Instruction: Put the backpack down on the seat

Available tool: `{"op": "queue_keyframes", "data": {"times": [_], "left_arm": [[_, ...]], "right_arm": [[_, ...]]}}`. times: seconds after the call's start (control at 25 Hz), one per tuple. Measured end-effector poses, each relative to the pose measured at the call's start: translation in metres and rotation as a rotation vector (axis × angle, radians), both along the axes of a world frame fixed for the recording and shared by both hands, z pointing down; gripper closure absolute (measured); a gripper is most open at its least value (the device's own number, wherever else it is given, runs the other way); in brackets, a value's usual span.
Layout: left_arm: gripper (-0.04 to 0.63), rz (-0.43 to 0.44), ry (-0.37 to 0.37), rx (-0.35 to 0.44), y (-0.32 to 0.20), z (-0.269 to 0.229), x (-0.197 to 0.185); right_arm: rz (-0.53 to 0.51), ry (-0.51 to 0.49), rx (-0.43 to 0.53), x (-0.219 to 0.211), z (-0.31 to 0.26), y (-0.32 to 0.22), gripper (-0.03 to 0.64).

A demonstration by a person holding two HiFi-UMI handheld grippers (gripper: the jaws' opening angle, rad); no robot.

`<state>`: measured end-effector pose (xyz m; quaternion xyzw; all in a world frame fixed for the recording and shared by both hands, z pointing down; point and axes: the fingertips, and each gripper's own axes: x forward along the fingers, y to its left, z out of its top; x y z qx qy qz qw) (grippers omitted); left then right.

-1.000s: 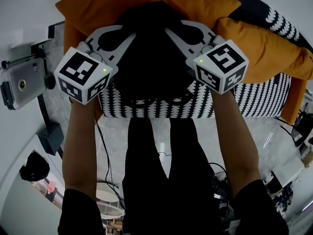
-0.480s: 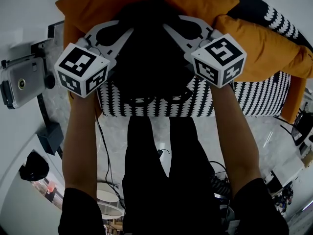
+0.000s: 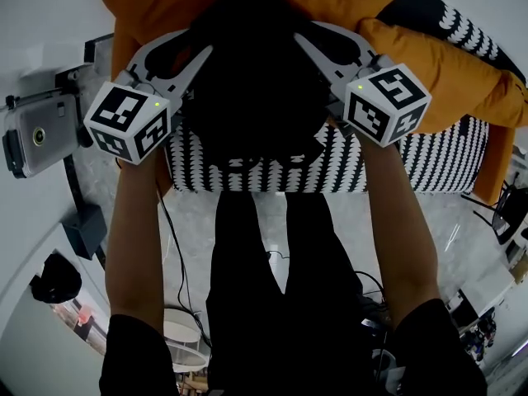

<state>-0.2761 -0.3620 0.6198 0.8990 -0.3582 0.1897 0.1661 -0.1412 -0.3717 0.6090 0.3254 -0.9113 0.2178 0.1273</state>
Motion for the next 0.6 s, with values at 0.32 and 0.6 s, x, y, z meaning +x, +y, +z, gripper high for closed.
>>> {"op": "queue_keyframes", "data": {"times": [0.32,0.6], "left_arm": [[0.457,0.012,0.106,0.034,0.030,-0.049,0.007],[0.503,0.051,0.217,0.083,0.068,-0.139,0.036]], "right_arm": [[-0.008,0.000,0.081,0.012,-0.049,0.018,0.537],[-0.117,-0.022,0.162,-0.011,-0.131,0.067,0.540]]}}
